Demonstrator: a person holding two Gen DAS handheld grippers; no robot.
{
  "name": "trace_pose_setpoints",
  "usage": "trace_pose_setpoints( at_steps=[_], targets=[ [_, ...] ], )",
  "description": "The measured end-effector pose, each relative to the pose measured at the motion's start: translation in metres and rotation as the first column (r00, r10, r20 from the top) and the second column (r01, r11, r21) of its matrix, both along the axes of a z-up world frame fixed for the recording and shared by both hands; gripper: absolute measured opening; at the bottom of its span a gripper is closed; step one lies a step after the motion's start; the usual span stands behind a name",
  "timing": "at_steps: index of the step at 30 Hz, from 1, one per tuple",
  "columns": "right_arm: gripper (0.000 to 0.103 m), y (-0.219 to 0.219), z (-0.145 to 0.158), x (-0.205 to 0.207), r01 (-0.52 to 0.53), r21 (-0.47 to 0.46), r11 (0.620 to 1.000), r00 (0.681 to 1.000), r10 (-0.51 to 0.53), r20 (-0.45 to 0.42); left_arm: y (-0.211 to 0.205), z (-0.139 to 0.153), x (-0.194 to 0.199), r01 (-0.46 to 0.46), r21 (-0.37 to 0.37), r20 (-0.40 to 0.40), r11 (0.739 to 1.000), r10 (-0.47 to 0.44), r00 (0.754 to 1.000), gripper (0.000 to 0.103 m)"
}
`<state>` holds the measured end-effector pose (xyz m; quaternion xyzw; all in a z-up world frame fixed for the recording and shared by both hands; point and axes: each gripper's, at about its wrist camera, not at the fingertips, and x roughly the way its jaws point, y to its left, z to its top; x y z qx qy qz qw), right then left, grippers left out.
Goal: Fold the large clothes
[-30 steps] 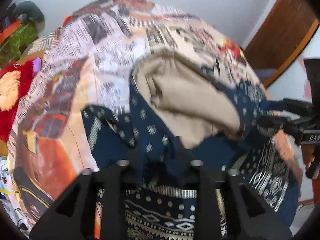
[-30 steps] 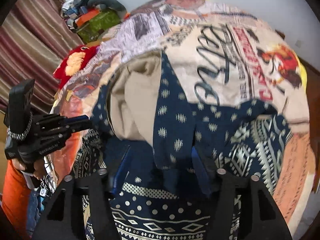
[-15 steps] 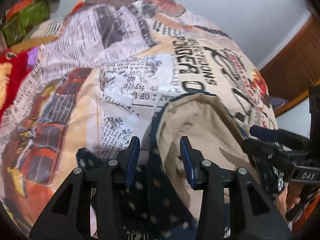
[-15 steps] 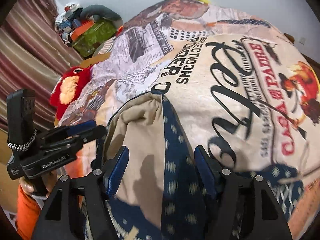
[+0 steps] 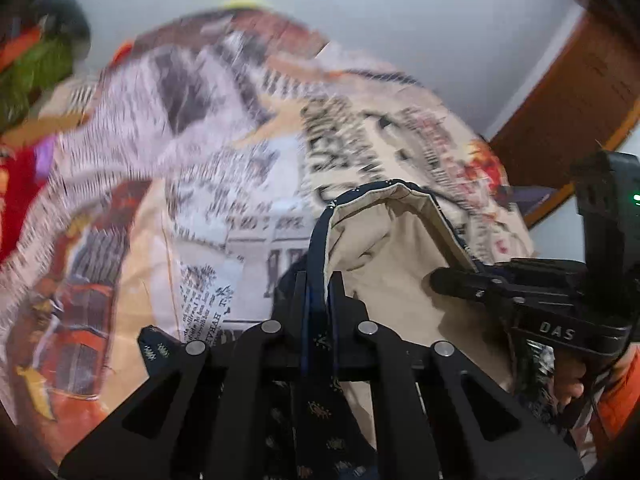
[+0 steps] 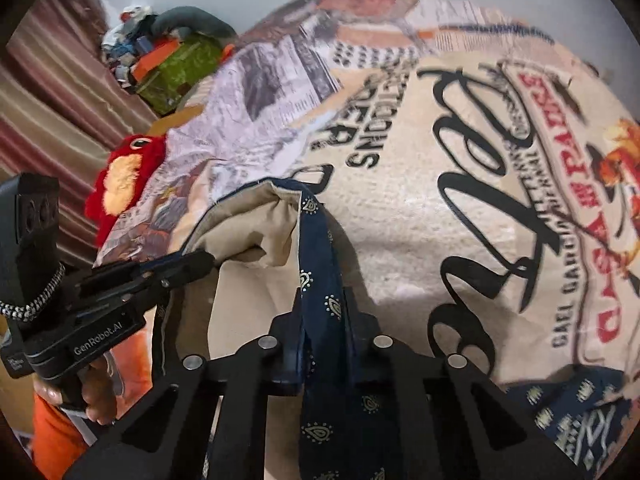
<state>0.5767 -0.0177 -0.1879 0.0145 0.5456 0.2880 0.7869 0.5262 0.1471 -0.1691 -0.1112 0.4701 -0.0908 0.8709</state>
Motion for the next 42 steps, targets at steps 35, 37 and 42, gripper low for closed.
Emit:
trace_pose_setpoints(
  at_steps=[35, 37, 42],
  targets=[
    [0.009, -0.096, 0.01, -0.272, -0.152, -0.126, 0.98, 0.988, 0.153, 0.0, -0.052, -0.024, -0.259, 0.212, 0.062, -0.117, 0.975, -0.204, 0.972, 0.034],
    [0.009, -0.101, 0.011, -0.273, -0.143, -0.115, 0.983, 0.99, 0.144, 0.002, -0.045, -0.025, -0.267, 0.194, 0.061, -0.124, 0.979, -0.185, 0.975, 0.036],
    [0.009, -0.112, 0.017, -0.271, -0.128, -0.106, 0.986, 0.992, 0.128, -0.003, -0.018, -0.021, -0.275, 0.122, 0.059, -0.121, 0.991, -0.114, 0.986, 0.039]
  ],
)
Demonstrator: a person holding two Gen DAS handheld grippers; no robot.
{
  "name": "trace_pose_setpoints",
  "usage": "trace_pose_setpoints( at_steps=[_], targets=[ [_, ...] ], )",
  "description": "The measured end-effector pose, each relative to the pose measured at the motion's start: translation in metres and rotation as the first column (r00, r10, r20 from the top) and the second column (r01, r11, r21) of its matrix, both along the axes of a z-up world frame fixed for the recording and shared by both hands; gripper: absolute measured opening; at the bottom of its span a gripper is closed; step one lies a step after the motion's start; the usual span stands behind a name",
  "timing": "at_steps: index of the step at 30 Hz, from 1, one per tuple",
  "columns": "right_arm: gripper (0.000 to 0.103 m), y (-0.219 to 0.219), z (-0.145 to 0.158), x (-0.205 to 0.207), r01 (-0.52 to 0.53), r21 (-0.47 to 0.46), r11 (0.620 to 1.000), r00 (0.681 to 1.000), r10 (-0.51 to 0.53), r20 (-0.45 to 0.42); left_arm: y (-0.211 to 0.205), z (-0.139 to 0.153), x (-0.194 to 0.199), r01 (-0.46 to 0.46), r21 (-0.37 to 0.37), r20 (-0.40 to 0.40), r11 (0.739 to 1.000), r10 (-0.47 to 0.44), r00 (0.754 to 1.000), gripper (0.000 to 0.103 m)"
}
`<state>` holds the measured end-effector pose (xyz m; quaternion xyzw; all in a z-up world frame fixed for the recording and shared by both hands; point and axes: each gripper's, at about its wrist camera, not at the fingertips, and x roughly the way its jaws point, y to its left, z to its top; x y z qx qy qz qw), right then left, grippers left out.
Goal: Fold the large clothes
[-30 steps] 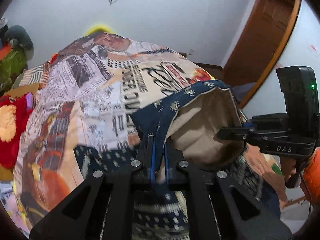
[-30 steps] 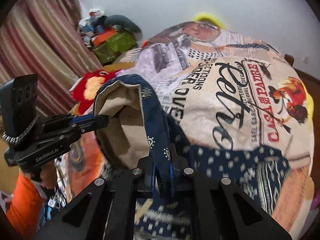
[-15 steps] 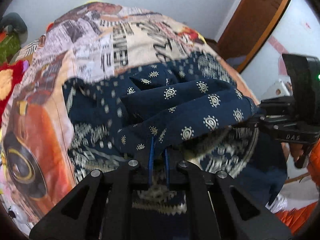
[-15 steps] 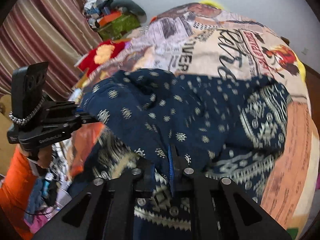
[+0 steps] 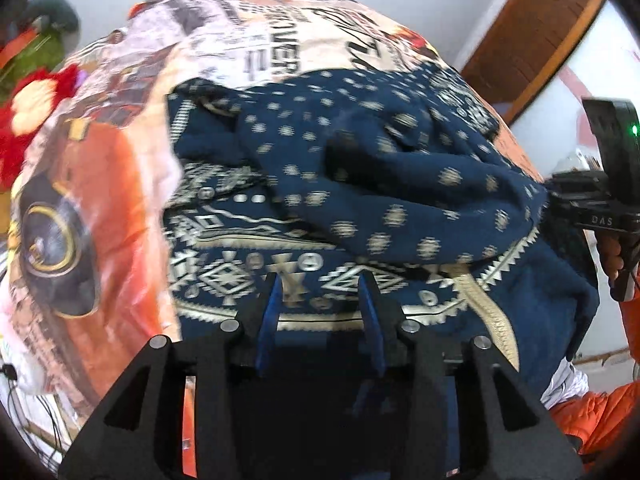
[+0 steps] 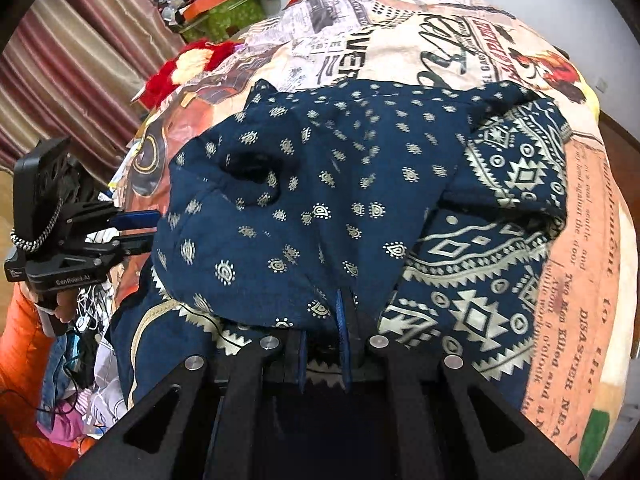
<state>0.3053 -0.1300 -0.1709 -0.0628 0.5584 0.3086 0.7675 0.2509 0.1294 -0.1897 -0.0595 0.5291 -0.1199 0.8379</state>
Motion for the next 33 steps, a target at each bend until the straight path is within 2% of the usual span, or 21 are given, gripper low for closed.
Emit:
trace_pose_setpoints(
  at_steps=[8, 13, 18, 23, 28, 33],
  targets=[
    [0.009, -0.008, 0.004, 0.004, 0.021, 0.005, 1.0, 1.0, -0.021, 0.021, 0.037, 0.016, 0.018, -0.104, 0.009, 0.045, 0.995, 0.104, 0.994, 0.044],
    [0.01, 0.003, 0.006, 0.012, -0.007, -0.028, 1.0, 0.996, 0.009, 0.088, 0.046, 0.024, 0.044, -0.144, -0.01, 0.075, 0.989, 0.145, 0.987, 0.046],
    [0.027, 0.015, 0.008, 0.021, -0.033, -0.075, 0.997, 0.99, 0.043, 0.138, 0.053, 0.021, 0.074, -0.175, -0.013, 0.074, 0.984, 0.176, 0.982, 0.048],
    [0.065, 0.018, 0.016, 0.026, -0.03, -0.087, 0.996, 0.968, 0.05, 0.247, 0.065, 0.006, 0.104, -0.221, -0.051, 0.026, 0.974, 0.223, 0.974, 0.048],
    [0.076, 0.01, 0.015, 0.033, -0.01, -0.093, 0.996, 0.962, 0.035, 0.27, 0.073, -0.018, 0.131, -0.251, -0.027, -0.025, 0.968, 0.251, 0.968, 0.048],
    [0.076, -0.009, 0.016, 0.033, -0.062, -0.111, 0.992, 0.97, 0.086, 0.227, 0.088, -0.037, 0.151, -0.299, -0.017, -0.058, 0.954, 0.297, 0.953, 0.048]
  ],
)
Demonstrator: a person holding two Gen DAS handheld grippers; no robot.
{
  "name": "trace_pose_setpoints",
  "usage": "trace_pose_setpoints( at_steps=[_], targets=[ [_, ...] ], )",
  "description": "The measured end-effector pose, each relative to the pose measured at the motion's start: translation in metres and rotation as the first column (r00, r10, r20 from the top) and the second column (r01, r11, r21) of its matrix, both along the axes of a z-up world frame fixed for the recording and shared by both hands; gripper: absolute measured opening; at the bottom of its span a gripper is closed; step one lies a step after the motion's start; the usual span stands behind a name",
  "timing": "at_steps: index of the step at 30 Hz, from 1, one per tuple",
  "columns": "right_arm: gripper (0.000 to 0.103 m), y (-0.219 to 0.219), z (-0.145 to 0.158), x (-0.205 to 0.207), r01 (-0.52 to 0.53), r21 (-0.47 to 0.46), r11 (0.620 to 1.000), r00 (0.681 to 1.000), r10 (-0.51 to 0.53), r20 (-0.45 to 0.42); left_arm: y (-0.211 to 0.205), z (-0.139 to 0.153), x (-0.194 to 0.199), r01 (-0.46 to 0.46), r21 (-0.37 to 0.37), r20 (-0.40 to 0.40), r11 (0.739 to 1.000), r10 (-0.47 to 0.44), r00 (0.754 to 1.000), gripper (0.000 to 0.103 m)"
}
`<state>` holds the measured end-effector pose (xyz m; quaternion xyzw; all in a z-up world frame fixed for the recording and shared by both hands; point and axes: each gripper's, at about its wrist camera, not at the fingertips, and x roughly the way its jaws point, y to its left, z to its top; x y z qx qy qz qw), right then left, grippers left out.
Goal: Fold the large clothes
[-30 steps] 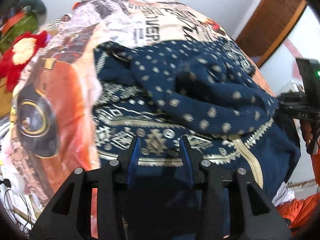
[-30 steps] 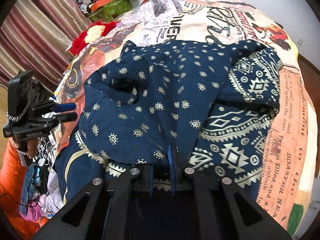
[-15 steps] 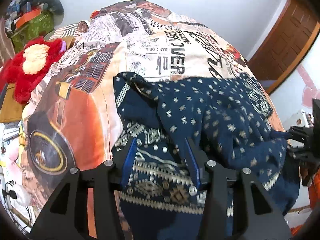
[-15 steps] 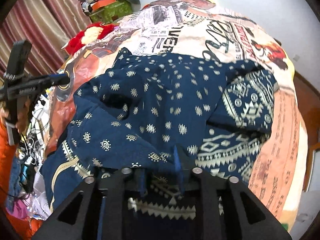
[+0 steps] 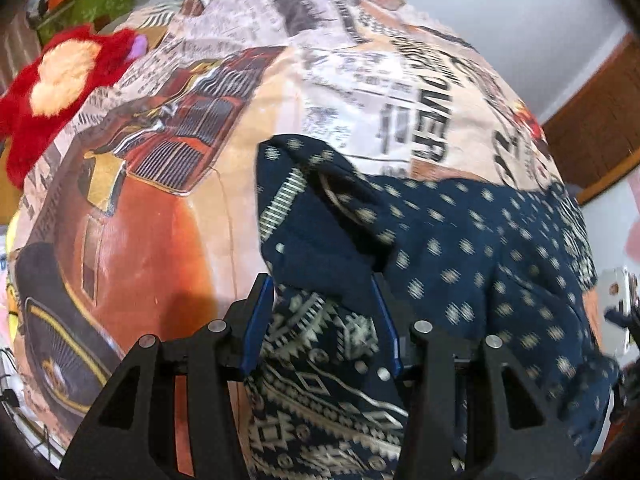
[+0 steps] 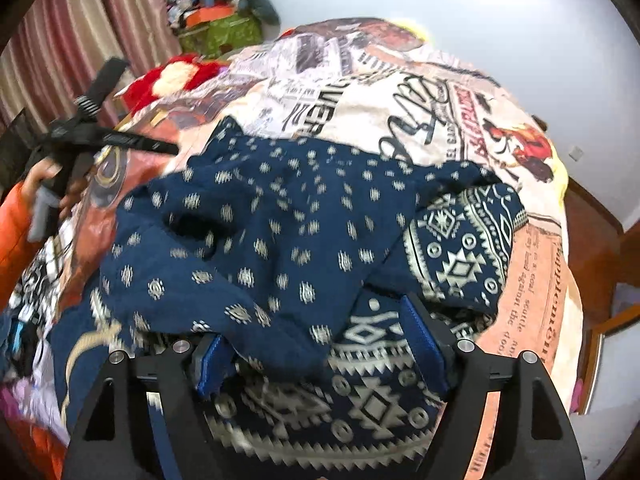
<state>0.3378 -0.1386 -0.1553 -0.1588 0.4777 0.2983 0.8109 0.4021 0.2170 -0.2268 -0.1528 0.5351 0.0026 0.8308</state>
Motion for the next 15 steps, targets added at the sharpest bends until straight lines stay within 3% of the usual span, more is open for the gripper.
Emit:
trace_pose_setpoints(
  at_steps=[5, 10, 15],
  targets=[
    [0.076, -0.03, 0.008, 0.0, -0.024, 0.013, 1.0, 0.998, 0.025, -0.053, 0.02, -0.015, 0.01, -0.073, -0.048, -0.012, 0.996, 0.072, 0.997, 0.048],
    [0.078, -0.054, 0.02, 0.028, 0.086, 0.1, 0.991, 0.994, -0.078, -0.08, 0.027, -0.028, 0.017, -0.097, -0.102, -0.034, 0.99, 0.094, 0.995, 0.048],
    [0.078, -0.076, 0.027, 0.068, 0.2, 0.198, 0.959, 0.974, -0.172, -0.15, 0.02, -0.04, 0.025, -0.07, -0.1, -0.062, 0.992, 0.064, 0.996, 0.048]
  ],
)
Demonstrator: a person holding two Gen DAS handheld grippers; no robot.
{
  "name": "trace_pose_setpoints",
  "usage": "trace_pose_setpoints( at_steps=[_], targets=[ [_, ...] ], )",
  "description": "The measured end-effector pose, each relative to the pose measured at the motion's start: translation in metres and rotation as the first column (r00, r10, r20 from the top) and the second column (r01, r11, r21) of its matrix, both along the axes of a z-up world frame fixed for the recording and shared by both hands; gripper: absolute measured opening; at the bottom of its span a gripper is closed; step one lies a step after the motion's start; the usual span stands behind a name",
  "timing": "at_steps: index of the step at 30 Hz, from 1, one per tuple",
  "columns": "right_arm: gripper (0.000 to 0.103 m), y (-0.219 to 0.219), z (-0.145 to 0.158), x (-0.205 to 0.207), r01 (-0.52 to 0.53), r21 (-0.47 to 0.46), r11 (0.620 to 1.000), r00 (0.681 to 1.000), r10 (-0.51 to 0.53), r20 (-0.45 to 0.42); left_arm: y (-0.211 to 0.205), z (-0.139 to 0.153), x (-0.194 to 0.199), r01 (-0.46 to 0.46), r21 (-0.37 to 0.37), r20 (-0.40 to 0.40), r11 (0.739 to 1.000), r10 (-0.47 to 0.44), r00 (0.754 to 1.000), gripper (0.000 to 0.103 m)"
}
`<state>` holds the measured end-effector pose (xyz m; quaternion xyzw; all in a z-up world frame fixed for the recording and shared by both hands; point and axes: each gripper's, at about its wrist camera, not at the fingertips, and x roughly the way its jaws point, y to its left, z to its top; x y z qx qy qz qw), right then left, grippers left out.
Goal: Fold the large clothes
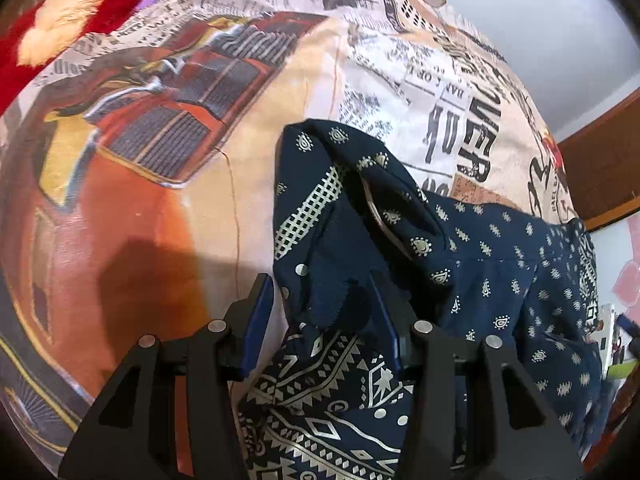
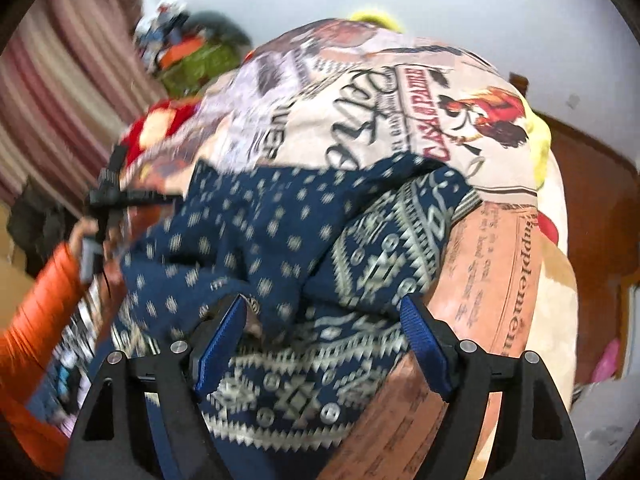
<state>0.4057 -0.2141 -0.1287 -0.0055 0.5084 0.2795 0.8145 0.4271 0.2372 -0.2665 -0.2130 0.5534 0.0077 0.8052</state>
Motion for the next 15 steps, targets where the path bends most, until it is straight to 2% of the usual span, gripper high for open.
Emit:
trace_pose_setpoints(
  at_steps=[4, 7, 9, 11, 15],
  targets=[
    [0.078, -0.027, 0.01, 0.011, 0.046, 0.114, 0.992, 0.997, -0.039, -0.059, -0.001, -0.005, 0.004, 0.002, -0.004, -0.003, 1.0, -0.002, 1.0, 0.048],
    [0.082, -0.039, 0.012, 0.016, 0.115, 0.062, 0.991, 0.993, -0.113, -0.023, -0.002, -0.009, 0.01, 0.001, 0.005, -0.006, 1.0, -0.001, 1.0, 0.048],
    [0.083, -0.04, 0.007, 0.025, 0.141, 0.047, 0.989, 0.99, -0.14, -0.02, -0.001, -0.013, 0.014, -0.013, -0.03, -0.011, 0.999, 0.013, 1.0, 0.049],
    [0.082, -0.037, -0.009, 0.044, 0.181, 0.037, 0.983, 0.982, -0.178, -0.058, 0.0, -0.02, 0.018, -0.026, -0.059, -0.011, 0.998, 0.026, 1.0, 0.054],
    [0.082, -0.025, -0.036, 0.079, 0.229, 0.028, 0.973, 0.969, -0.225, -0.098, 0.002, -0.027, 0.024, -0.043, -0.09, 0.0, 0.995, 0.043, 0.999, 0.054]
  ],
)
